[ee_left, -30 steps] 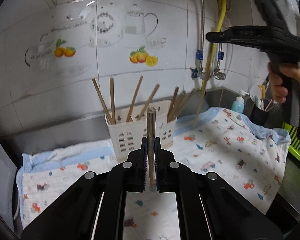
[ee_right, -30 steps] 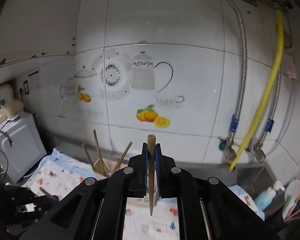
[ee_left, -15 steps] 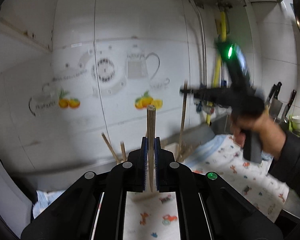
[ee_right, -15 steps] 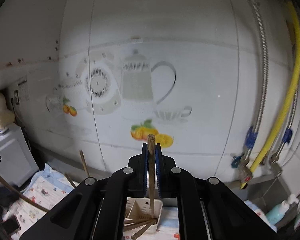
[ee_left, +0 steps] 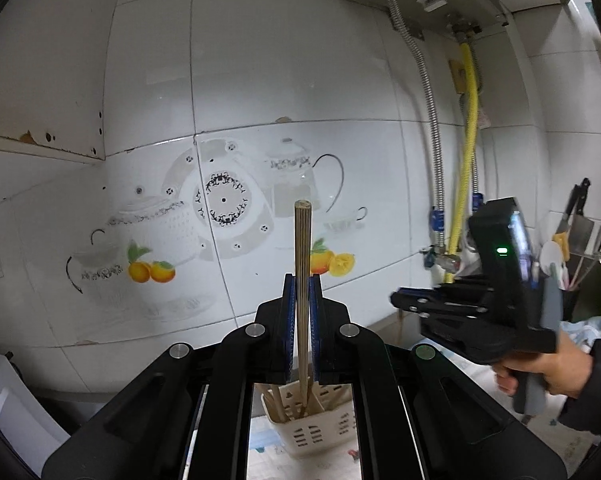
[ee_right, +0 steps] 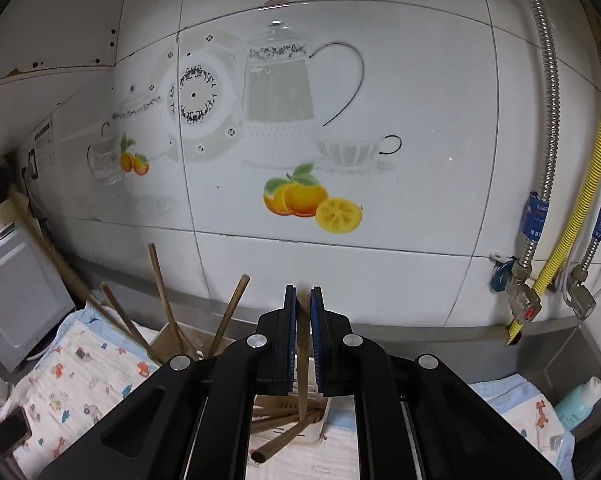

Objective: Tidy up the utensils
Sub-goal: 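Carry both chopsticks up and lower them into the cream holder, then open both tools and pull them back from the holder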

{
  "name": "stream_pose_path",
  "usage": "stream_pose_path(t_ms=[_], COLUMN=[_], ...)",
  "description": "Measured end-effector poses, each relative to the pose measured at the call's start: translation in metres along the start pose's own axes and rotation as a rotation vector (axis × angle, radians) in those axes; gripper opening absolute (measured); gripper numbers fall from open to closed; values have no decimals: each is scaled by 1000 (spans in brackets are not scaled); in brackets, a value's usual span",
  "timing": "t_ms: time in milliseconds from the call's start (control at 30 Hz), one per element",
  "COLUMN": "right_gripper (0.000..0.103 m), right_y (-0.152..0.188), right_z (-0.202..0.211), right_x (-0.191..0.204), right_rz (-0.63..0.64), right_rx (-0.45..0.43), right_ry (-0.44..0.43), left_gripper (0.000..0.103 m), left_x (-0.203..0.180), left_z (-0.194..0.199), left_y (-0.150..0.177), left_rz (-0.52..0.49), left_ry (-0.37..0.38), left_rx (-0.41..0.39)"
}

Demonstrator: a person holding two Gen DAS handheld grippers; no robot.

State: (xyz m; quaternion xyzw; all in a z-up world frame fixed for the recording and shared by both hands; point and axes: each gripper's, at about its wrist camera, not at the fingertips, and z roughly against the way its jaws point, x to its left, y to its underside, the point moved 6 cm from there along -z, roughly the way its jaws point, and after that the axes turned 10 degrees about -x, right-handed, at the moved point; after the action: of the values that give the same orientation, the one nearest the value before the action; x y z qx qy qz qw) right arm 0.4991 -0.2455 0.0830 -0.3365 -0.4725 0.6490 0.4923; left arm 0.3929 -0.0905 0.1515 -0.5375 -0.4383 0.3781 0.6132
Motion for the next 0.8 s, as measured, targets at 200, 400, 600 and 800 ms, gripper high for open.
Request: stream_pose_path(t_ms=[200,400,600,800], right_gripper=[9,18,28,32], right_y=[1,3,7,13], right_z=[7,19,32,51], right_x=[-1,1,2,7], right_rz=[16,29,24,35], right_rx=[-2,-17,-23,-36], right_ry=[-6,-7,-13,-25], left_gripper=[5,5,6,7], left_x=[11,20,20,19], left_z=[-23,-40,-49,-50], left_y=[22,45,61,67], left_rz=[50,84,98,109], left_ry=[-21,-31,-14,-16], left_rx=[40,86,138,167])
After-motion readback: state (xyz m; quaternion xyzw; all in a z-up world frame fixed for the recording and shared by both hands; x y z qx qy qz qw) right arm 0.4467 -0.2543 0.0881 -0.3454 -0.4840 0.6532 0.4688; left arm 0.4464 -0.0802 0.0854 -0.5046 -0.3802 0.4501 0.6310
